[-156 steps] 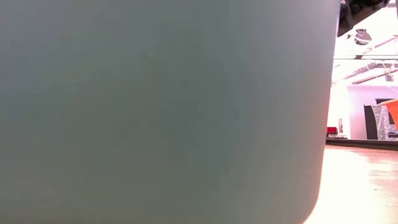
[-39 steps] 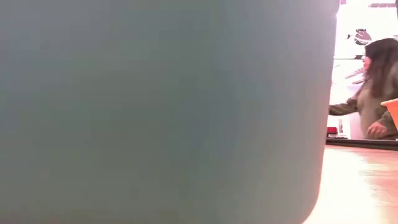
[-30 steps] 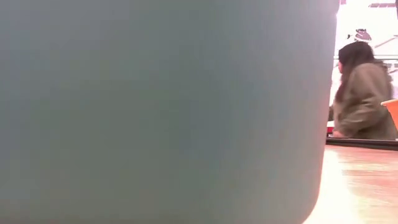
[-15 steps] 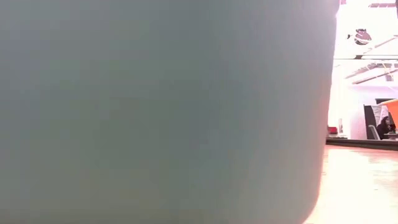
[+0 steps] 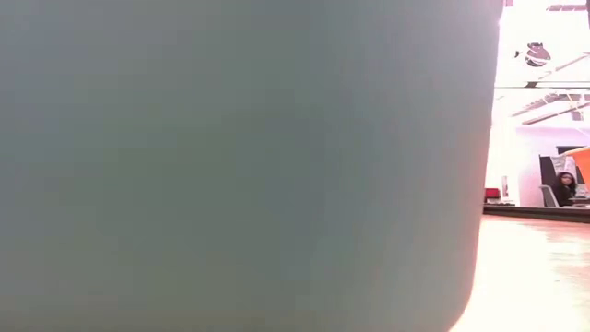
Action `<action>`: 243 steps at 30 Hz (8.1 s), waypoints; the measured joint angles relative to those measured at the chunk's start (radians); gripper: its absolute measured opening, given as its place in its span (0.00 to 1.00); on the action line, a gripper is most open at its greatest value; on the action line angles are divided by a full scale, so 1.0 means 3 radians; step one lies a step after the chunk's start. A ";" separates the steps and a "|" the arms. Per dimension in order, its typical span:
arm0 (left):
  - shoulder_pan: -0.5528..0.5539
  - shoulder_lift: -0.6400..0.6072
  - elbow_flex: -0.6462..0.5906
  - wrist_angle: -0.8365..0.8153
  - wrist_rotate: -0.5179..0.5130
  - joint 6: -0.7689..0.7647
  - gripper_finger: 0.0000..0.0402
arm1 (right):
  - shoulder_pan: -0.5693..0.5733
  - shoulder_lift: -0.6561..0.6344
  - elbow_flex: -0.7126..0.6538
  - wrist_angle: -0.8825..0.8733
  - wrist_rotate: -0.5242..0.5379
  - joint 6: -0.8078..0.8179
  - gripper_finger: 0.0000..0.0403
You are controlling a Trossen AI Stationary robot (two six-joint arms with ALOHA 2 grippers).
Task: Pick and place Stapler, Stapler remover, tape
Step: Put the orange tape into the transparent bin, then put the right green stapler into the green bin
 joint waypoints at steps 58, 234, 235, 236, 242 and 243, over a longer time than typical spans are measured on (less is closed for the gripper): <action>0.0776 -0.0060 0.0001 -0.1064 0.0099 0.0247 0.09 | 0.0067 0.0004 -0.0001 0.0360 -0.0903 0.0135 0.34; 0.1214 0.1092 0.0323 -0.0169 0.0081 0.0151 0.41 | -0.0486 -0.0969 -0.0004 -0.2070 -0.1045 -0.1236 0.24; 0.1214 0.1092 0.0323 -0.0169 0.0081 0.0151 0.41 | -0.0486 -0.0969 -0.0004 -0.2070 -0.1045 -0.1235 0.24; 0.1214 0.1092 0.0323 -0.0169 0.0081 0.0151 0.41 | -0.0487 -0.0969 -0.0004 -0.2069 -0.1045 -0.1235 0.24; 0.1202 0.1092 0.0323 -0.0169 0.0085 0.0138 0.41 | -0.0486 -0.0969 -0.0004 -0.2070 -0.1045 -0.1231 0.24; 0.1197 0.1092 0.0323 -0.0169 0.0085 0.0137 0.41 | -0.0486 -0.0969 -0.0004 -0.2070 -0.1045 -0.1232 0.24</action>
